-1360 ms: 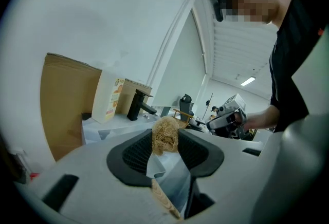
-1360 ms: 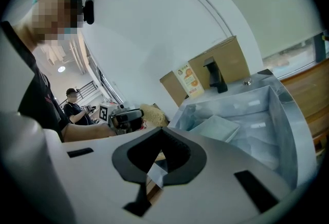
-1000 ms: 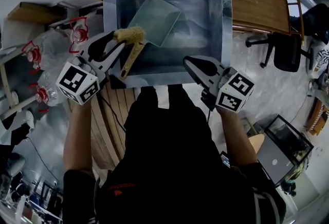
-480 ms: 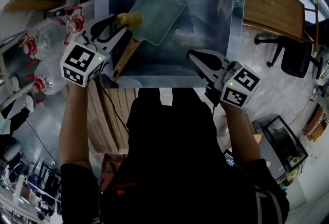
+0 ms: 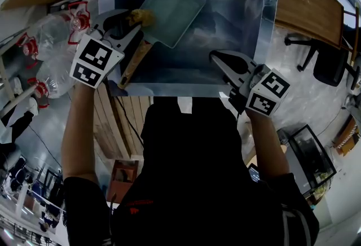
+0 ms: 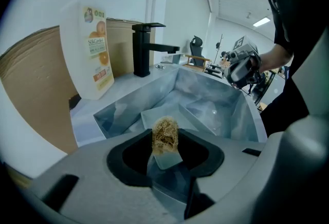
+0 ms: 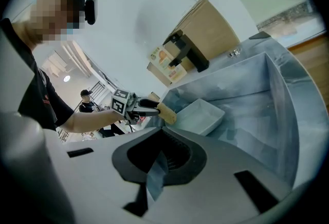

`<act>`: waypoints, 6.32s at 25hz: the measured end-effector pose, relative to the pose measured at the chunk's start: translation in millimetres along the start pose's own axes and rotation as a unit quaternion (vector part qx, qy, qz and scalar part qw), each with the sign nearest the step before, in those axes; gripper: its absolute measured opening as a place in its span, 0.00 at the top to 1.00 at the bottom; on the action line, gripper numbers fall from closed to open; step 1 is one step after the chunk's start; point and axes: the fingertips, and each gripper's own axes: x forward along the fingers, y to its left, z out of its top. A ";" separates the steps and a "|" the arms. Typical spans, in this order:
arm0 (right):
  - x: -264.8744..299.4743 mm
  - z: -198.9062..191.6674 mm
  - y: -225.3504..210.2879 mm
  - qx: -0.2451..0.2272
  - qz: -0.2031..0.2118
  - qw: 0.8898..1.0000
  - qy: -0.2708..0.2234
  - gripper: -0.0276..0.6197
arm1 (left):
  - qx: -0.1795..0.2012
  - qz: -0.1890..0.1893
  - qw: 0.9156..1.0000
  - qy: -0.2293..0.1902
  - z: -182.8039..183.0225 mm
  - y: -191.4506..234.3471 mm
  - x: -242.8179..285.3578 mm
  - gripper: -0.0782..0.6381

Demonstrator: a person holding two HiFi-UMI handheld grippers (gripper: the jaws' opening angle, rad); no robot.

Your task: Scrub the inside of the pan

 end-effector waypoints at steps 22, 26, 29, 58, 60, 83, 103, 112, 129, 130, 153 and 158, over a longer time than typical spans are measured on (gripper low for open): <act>-10.6 -11.7 -1.5 0.011 -0.004 1.000 -0.001 0.95 | 0.072 0.020 0.985 0.156 -23.6 -11.6 32.4 0.67; -14.4 -13.9 -2.7 0.012 -0.006 1.000 -0.004 0.95 | 0.065 0.013 0.986 0.154 -21.9 -15.7 34.2 0.67; -17.2 -14.7 -1.3 0.011 -0.006 1.000 -0.006 0.95 | 0.066 0.008 0.987 0.149 -19.6 -23.0 34.0 0.67; -32.6 -18.2 -2.6 0.009 -0.005 1.000 -0.014 0.95 | 0.072 -0.012 0.991 0.116 9.6 -50.8 46.8 0.67; -28.9 -16.9 -3.1 0.010 -0.006 1.000 -0.011 0.95 | 0.073 -0.003 0.990 0.117 9.7 -34.6 43.7 0.67; -9.3 -7.4 -16.5 0.021 -0.024 0.999 -0.007 0.95 | 0.103 -0.005 0.982 0.156 2.8 7.8 69.4 0.67; -38.7 -7.6 -27.2 0.024 -0.026 0.999 -0.029 0.95 | 0.110 -0.053 0.981 0.148 27.6 -57.5 97.6 0.67; -46.8 -6.8 -31.5 0.022 -0.023 0.999 -0.030 0.95 | 0.109 -0.053 0.982 0.145 33.6 -65.8 102.5 0.67; -27.8 -4.7 -30.2 0.026 -0.037 0.999 -0.013 0.95 | 0.108 0.003 0.984 0.140 33.1 23.7 107.0 0.67; -26.8 -4.2 -30.0 0.026 -0.037 0.999 -0.013 0.95 | 0.108 0.002 0.984 0.140 33.3 24.8 108.7 0.67; -39.1 -1.4 -38.1 0.030 -0.039 0.998 -0.025 0.95 | 0.103 -0.037 0.986 0.124 50.7 -19.9 130.4 0.67; -50.0 -2.6 -42.9 0.032 -0.040 0.998 -0.031 0.95 | 0.107 -0.050 0.985 0.123 57.2 -38.1 137.9 0.67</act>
